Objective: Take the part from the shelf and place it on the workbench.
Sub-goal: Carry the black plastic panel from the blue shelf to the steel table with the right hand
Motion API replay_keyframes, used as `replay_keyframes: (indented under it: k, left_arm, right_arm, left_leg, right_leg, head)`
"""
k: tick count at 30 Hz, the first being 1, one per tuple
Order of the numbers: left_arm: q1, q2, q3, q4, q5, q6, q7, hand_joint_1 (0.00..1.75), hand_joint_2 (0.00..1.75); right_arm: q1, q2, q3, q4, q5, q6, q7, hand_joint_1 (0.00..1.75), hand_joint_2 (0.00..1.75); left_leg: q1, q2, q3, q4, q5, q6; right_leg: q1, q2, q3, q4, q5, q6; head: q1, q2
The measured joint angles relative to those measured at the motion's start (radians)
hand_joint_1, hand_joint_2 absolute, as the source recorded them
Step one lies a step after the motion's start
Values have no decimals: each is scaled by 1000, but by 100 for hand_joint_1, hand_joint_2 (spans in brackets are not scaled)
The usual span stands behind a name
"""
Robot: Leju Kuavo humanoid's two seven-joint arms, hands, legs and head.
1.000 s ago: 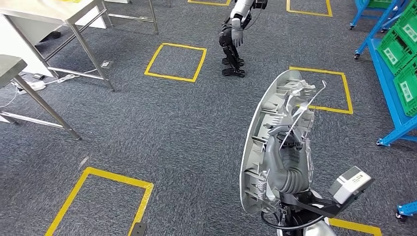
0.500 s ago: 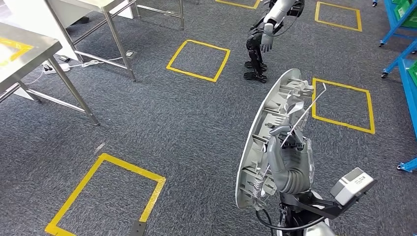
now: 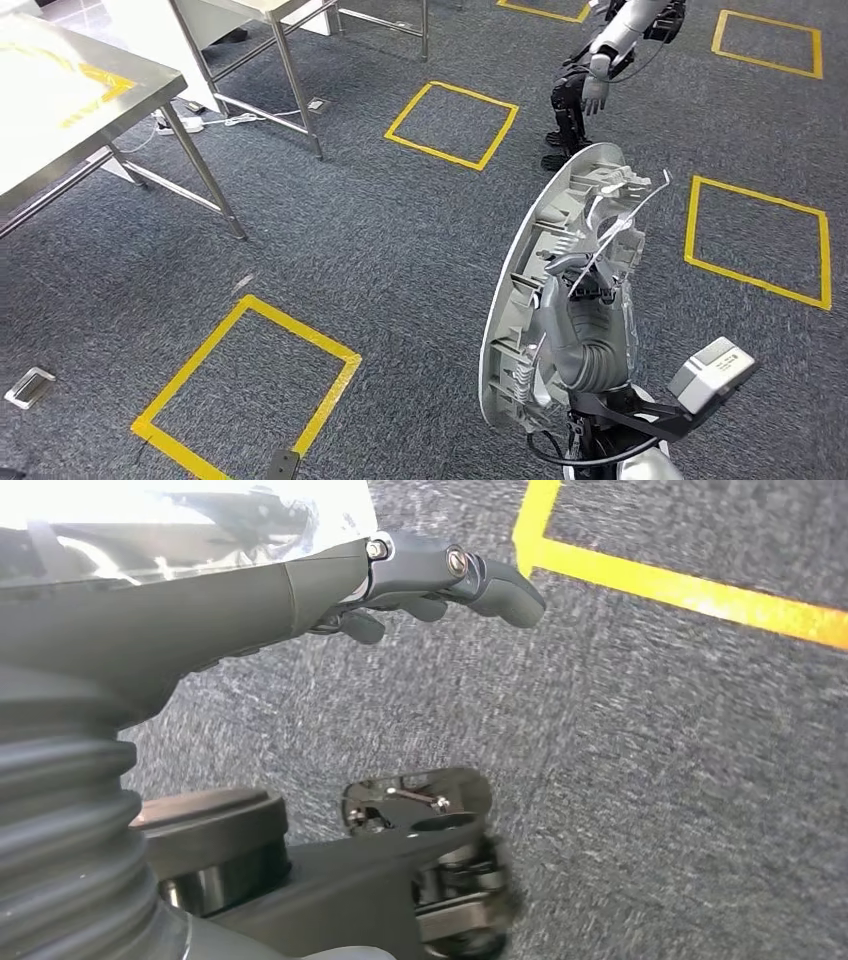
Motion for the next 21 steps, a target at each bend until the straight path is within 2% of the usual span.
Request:
replay_keyframes:
  k: [1,3,4,5,6,8,10,11,13,14,15,16,17,19,20,21]
  left_arm:
    - [1,0,0,0,0,0,0,0,175]
    - [1,0,0,0,0,0,0,0,175]
    - [0,0,0,0,0,0,0,0,175]
    - [-1,0,0,0,0,0,0,0,175]
    - [-2,0,0,0,1,1,-1,0,175]
    - [-1,1,0,0,3,2,-3,0,175]
    - [1,1,0,0,5,3,-4,0,175]
    - [1,1,0,0,6,4,-5,0,175]
    - [0,1,0,0,6,5,-6,0,175]
    - [0,1,0,0,6,6,-6,0,175]
    - [0,1,0,0,7,7,-6,0,175]
    - [0,1,0,0,7,8,-7,0,175]
    - [0,1,0,0,8,9,-8,0,175]
    - [-1,0,0,0,8,9,-10,0,175]
    - [-1,0,0,0,8,9,-11,0,175]
    - [-1,0,0,-1,8,9,-12,0,175]
  right_arm:
    - [0,0,0,0,0,0,0,175,175]
    - [0,0,0,0,0,0,0,175,175]
    - [0,0,0,0,0,0,0,175,175]
    - [0,0,0,0,0,0,0,175,175]
    - [-1,0,0,0,0,0,0,175,175]
    - [-1,0,0,-1,0,1,0,175,175]
    - [-2,0,0,-1,0,1,0,175,175]
    - [-2,0,0,-1,0,2,0,175,175]
    - [-2,0,0,-1,0,2,0,175,175]
    - [-1,0,0,0,0,2,0,175,175]
    - [-1,0,0,0,0,2,0,175,175]
    - [-1,0,0,0,0,2,0,175,175]
    - [-1,0,0,0,0,2,0,175,175]
    - [-1,0,0,0,0,2,0,175,175]
    - [-2,0,0,0,0,2,0,175,175]
    - [-2,0,0,1,0,2,0,175,175]
  left_leg:
    - [2,2,7,-15,19,-2]
    - [4,22,69,-136,82,-2]
    - [1,36,101,-197,103,1]
    - [-2,48,122,-240,113,7]
    - [-6,54,130,-258,111,14]
    - [-9,44,130,-263,110,30]
    - [-7,31,132,-266,112,43]
    - [-5,25,134,-268,113,48]
    - [-6,14,134,-269,112,56]
    - [-8,6,135,-268,111,58]
    - [-10,-3,135,-268,110,59]
    - [-12,-12,137,-267,109,59]
    - [-13,-22,139,-267,108,59]
    - [-14,-42,142,-265,105,56]
    - [-13,-50,140,-263,104,53]
    - [-12,-58,137,-262,105,48]
  right_leg:
    - [0,-8,1,0,-2,2]
    - [-1,-22,7,1,-7,8]
    - [0,-29,9,3,-10,13]
    - [2,-34,11,4,-13,18]
    - [4,-40,12,4,-15,24]
    - [4,-51,15,2,-18,35]
    - [1,-38,11,21,-38,44]
    - [0,-22,-5,56,-60,46]
    - [-1,10,-66,178,-118,46]
    - [-1,16,-100,239,-136,45]
    - [0,18,-122,274,-137,43]
    - [0,19,-128,274,-119,40]
    - [1,23,-116,236,-83,36]
    - [3,50,-66,111,-10,27]
    - [4,64,-44,61,8,24]
    - [5,75,-32,32,13,22]
  head:
    - [0,0]
    - [0,0]
    - [-1,0]
    - [0,0]
    - [0,0]
    - [1,0]
    - [2,0]
    - [4,0]
    - [8,0]
    - [10,0]
    - [10,0]
    - [10,0]
    - [10,0]
    - [10,0]
    - [9,0]
    - [8,0]
